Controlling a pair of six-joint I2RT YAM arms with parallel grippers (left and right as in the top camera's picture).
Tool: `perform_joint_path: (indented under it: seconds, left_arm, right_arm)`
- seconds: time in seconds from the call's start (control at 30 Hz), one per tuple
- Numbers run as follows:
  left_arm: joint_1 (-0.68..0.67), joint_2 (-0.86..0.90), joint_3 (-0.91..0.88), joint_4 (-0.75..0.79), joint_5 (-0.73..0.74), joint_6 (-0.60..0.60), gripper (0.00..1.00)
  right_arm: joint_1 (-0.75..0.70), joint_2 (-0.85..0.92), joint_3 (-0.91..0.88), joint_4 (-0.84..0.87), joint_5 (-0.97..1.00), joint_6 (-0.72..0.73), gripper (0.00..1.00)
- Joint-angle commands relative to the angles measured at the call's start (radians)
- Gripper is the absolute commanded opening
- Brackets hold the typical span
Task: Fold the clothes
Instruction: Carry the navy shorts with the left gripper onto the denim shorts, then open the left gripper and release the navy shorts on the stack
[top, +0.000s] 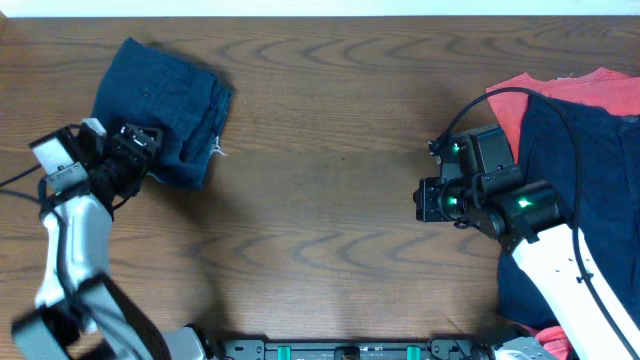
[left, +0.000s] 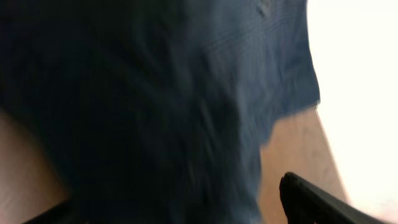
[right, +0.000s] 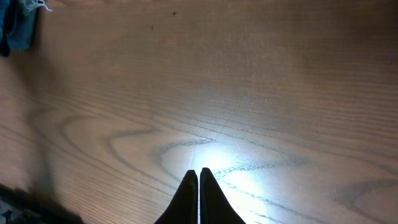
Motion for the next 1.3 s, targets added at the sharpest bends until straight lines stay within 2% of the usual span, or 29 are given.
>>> perform_joint_path:
  seconds: [0.0, 0.07, 0.1, 0.17, 0.2, 0.23, 0.27, 0.3, 0.37, 0.47, 0.6, 0.73, 0.83, 0.9, 0.97, 1.07, 1.17, 1.27]
  left_arm:
    - [0.001, -0.157, 0.022, -0.092, -0.139, 0.138, 0.85]
    - [0.001, -0.228, 0.024, -0.139, -0.169, 0.157, 0.83]
    - [0.001, -0.243, 0.031, -0.158, -0.169, 0.158, 0.76]
    - [0.001, -0.242, 0.052, -0.181, -0.152, 0.159, 0.58]
    - [-0.003, -0.237, 0.056, -0.174, -0.142, 0.159, 0.42]
    - [-0.008, -0.233, 0.056, -0.16, -0.143, 0.159, 0.22]
    - [-0.014, -0.225, 0.056, -0.137, -0.148, 0.159, 0.08]
    - [-0.019, -0.216, 0.056, -0.113, -0.152, 0.161, 0.06]
    - [-0.031, -0.19, 0.056, -0.049, -0.162, 0.187, 0.06]
    - [-0.041, -0.124, 0.056, 0.015, -0.251, 0.196, 0.06]
    - [-0.041, 0.038, 0.056, 0.116, -0.289, 0.197, 0.08]
    - [-0.041, 0.179, 0.056, 0.2, -0.248, 0.197, 0.28]
    - [-0.041, 0.211, 0.056, 0.206, -0.204, 0.211, 0.32]
    - [-0.043, 0.201, 0.056, 0.198, -0.173, 0.231, 0.39]
    - [-0.043, 0.168, 0.058, 0.156, -0.142, 0.23, 0.47]
    - [-0.045, 0.103, 0.078, 0.047, -0.073, 0.232, 0.52]
    - [-0.06, 0.023, 0.124, -0.103, 0.018, 0.319, 0.55]
    - [-0.095, -0.069, 0.202, -0.313, 0.03, 0.45, 0.56]
  right_arm:
    - [-0.011, -0.008, 0.009, 0.01, 0.003, 0.01, 0.03]
    - [-0.011, -0.008, 0.009, 0.014, 0.008, 0.01, 0.03]
    - [-0.012, -0.008, 0.009, 0.016, 0.01, 0.01, 0.04]
    - [-0.012, -0.008, 0.009, 0.019, 0.01, 0.01, 0.04]
    - [-0.013, -0.008, 0.009, 0.02, 0.011, 0.01, 0.04]
    - [-0.013, -0.008, 0.009, 0.021, 0.011, 0.01, 0.04]
    - [-0.013, -0.008, 0.009, 0.021, 0.011, 0.01, 0.04]
    - [-0.013, -0.008, 0.009, 0.021, 0.011, 0.01, 0.04]
    - [-0.013, -0.008, 0.009, 0.021, 0.01, 0.01, 0.04]
    - [-0.013, -0.008, 0.009, 0.019, 0.01, 0.01, 0.03]
    - [-0.013, -0.008, 0.009, 0.021, 0.01, 0.024, 0.03]
    - [-0.013, -0.008, 0.009, 0.019, 0.01, 0.029, 0.02]
    - [-0.013, -0.008, 0.009, 0.019, 0.01, 0.029, 0.01]
    - [-0.013, -0.008, 0.009, 0.022, 0.011, 0.029, 0.01]
    - [-0.013, -0.009, 0.009, 0.027, 0.014, 0.028, 0.01]
    - [-0.013, -0.01, 0.009, 0.027, 0.014, 0.016, 0.01]
    - [-0.013, -0.015, 0.009, 0.028, 0.028, 0.009, 0.01]
    - [-0.013, -0.029, 0.013, 0.028, 0.079, 0.01, 0.01]
